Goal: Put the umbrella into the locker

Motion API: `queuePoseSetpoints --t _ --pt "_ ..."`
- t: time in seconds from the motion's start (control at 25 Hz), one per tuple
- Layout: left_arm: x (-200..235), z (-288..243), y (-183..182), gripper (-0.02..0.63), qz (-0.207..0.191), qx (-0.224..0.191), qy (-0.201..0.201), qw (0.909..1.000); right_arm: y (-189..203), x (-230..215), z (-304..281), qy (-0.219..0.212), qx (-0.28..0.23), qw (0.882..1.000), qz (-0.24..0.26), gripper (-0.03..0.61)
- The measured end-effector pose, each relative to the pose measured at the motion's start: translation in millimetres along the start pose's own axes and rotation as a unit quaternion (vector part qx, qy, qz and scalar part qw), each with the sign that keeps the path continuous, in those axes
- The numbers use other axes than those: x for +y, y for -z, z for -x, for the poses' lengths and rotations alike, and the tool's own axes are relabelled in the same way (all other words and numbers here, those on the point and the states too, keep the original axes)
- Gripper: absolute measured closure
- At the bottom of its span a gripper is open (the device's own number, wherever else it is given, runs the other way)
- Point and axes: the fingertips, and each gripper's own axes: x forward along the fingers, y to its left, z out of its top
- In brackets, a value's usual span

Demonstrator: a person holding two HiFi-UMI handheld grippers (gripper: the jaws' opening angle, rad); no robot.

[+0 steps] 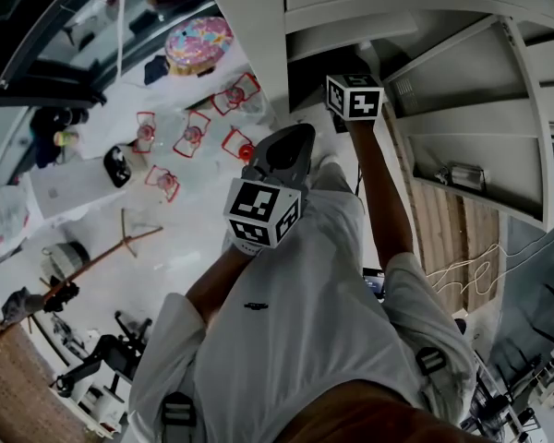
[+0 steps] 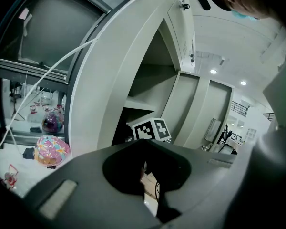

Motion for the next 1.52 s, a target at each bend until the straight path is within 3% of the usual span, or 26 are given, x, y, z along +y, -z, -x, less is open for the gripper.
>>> queuePoseSetpoints --t 0.16,0.36,0.6,0.88,1.52 --pt "-1.9 -1.6 -0.8 0.601 -0.004 0.001 0.006 1.0 7.6 -1.1 -8.7 -0.007 0.03 1.0 -0.002 0.284" --pt "0.6 -1.7 -1.8 0.601 -0.006 0.001 0.008 0.9999 13.7 2.5 -8.9 0.01 0.035 0.999 0.033 0.259" --pt "0.3 -1.0 -2.8 0.601 -0.01 0.002 0.014 0.9999 18.3 -3.7 -2.4 0.023 0.048 0.998 0.028 0.221" --pt "-2.4 -1.2 -1.9 0.601 -0.01 0.002 0.021 0.9997 17.2 -2.8 6.8 0.039 0.039 0.998 0.03 0.215" --pt "8.5 6.5 -5.0 0.601 -0.009 -0.006 0.017 0.9998 6.8 2.0 48.9 0.061 -0.002 0.998 -0.014 0.213"
